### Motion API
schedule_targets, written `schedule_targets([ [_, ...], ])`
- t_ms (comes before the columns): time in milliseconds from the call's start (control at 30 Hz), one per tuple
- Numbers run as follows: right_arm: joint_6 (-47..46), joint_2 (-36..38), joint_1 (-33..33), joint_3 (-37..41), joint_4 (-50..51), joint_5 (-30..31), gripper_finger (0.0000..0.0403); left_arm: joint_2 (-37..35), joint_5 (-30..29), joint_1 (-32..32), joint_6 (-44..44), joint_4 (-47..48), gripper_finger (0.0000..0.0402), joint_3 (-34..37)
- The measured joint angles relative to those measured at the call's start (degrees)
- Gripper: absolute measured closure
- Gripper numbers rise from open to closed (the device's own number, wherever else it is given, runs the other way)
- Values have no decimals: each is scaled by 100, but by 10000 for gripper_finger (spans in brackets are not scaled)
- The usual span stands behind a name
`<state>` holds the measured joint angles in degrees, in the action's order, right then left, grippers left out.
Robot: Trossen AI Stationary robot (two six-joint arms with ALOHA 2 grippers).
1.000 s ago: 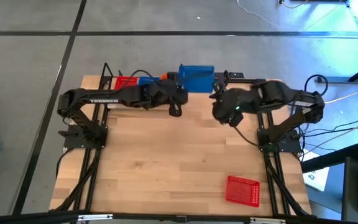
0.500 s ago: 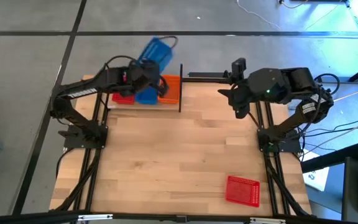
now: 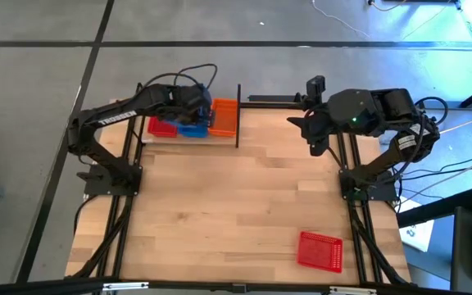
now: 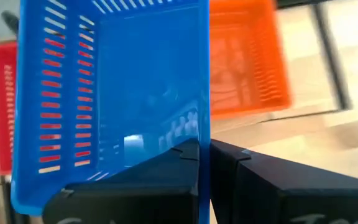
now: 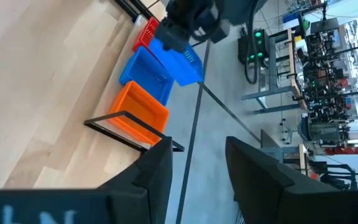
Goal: Stack baskets on shelf by color
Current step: Stack the blue bin on the blue bins on the shelf
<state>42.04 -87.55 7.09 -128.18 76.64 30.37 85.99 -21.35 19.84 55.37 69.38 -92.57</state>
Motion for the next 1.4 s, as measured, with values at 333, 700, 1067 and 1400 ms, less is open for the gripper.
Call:
schedule_targets([
  [333, 0, 0, 0, 0, -2, -2, 251, 0, 597, 562, -16, -1219, 401, 936],
  [700, 15, -2, 0, 0, -4, -2, 251, 0, 603, 681, -3, -1883, 401, 1459],
  [1067, 17, -2, 0, 2, -2, -2, 251, 0, 524, 683, -43, -1830, 401, 1587],
  [1400, 17, -4, 0, 2, -2, -2, 251, 291, 427, 677, -50, -1736, 401, 1585],
])
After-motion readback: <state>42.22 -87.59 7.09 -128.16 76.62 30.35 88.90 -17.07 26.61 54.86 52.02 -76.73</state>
